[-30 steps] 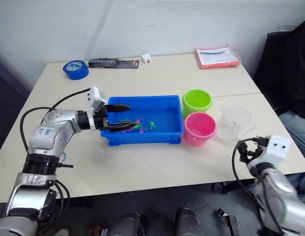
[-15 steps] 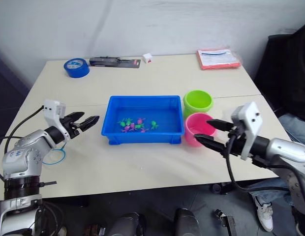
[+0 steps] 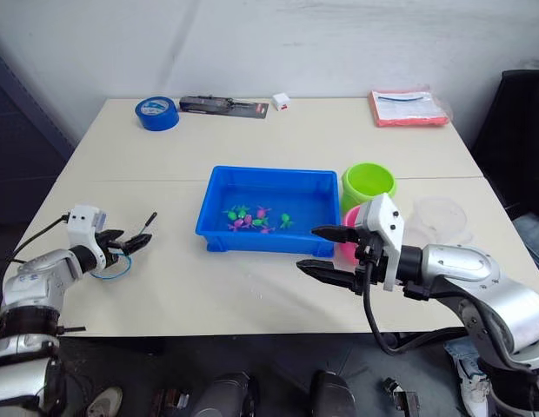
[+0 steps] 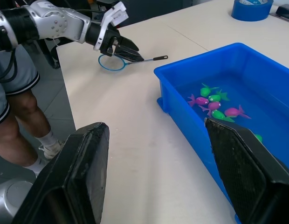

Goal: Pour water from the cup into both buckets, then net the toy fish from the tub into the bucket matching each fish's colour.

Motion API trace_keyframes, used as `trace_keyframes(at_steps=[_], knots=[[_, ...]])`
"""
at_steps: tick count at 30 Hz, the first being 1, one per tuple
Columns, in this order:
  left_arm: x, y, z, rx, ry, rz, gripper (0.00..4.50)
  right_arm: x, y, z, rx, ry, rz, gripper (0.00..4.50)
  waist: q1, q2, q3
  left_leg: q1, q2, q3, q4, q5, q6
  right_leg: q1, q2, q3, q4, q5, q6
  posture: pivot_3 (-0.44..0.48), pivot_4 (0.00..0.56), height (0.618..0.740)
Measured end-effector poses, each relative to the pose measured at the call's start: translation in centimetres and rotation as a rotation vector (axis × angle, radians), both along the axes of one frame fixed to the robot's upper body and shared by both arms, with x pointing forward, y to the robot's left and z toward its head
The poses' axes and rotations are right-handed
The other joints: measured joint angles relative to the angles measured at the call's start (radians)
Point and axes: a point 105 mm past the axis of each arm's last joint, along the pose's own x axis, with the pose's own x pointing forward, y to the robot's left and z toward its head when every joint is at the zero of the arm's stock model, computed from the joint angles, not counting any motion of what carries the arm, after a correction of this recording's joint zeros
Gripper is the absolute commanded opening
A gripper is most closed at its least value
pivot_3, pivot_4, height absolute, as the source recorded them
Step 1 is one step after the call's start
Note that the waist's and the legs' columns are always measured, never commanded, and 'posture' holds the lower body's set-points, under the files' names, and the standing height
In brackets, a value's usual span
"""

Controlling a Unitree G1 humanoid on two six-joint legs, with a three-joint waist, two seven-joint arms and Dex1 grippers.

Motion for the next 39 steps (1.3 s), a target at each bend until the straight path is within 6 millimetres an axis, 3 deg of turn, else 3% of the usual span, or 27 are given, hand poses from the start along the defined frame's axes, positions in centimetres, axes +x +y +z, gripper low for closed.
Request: trace_keyframes(at_steps=[7,13,17,24,35,38,39], knots=[[0.9,-0.6,-1.7,0.076,0.098,-0.065,4.5,-0.1,-0.1,-0.3,0.0,0.008,-0.008,4.49,-0.001,-0.001,0.0,0.0,0.0,0.003,0.0,0.001,0.001,0.0,0.002,-0.005,0.002,0.001,0.002,0.0,0.15,0.737],[1.4,-0.4,-1.9,0.144,0.144,-0.076,4.5,-0.5,-0.2,-0.4,-0.004,0.003,-0.03,4.49,-0.001,0.0,0.0,0.001,0.0,0.003,0.0,0.001,0.002,0.0,0.003,-0.004,0.003,0.001,0.003,0.0,0.15,0.737],[1.4,-0.3,-1.9,0.157,0.15,-0.076,3.25,-0.6,-0.6,-0.4,-0.004,-0.002,-0.054,4.5,-0.002,0.0,-0.001,0.001,0.0,0.003,0.0,0.001,0.002,0.0,0.002,-0.004,0.004,0.001,0.003,0.0,0.15,0.737],[1.4,-0.2,-1.9,0.166,0.149,-0.079,0.06,-0.6,-0.5,-0.4,-0.005,-0.004,-0.055,4.5,-0.003,0.0,-0.001,0.001,0.0,0.004,0.0,0.001,0.002,0.0,0.002,-0.004,0.004,0.001,0.003,0.0,0.15,0.737],[1.3,0.2,-1.5,0.152,0.136,-0.072,0.06,-0.7,-0.4,-0.2,0.001,-0.02,-0.045,4.5,-0.005,-0.001,0.0,0.001,0.001,0.004,0.0,0.001,0.002,0.0,0.003,-0.004,0.003,0.001,0.003,0.0,0.15,0.737],[1.2,0.9,0.1,0.137,0.104,-0.083,0.06,-0.7,-0.4,-0.2,0.002,-0.023,-0.04,4.5,-0.01,-0.004,0.002,0.0,0.001,0.003,0.0,0.001,0.001,0.0,0.003,-0.005,0.004,0.001,0.003,0.0,0.15,0.737],[1.4,0.8,1.4,0.147,0.072,-0.122,0.06,-0.8,-0.4,-0.1,0.004,-0.026,-0.036,4.5,-0.01,-0.005,0.002,0.0,0.001,0.003,0.0,0.001,0.001,0.0,0.003,-0.005,0.003,0.001,0.003,0.0,0.15,0.737]])
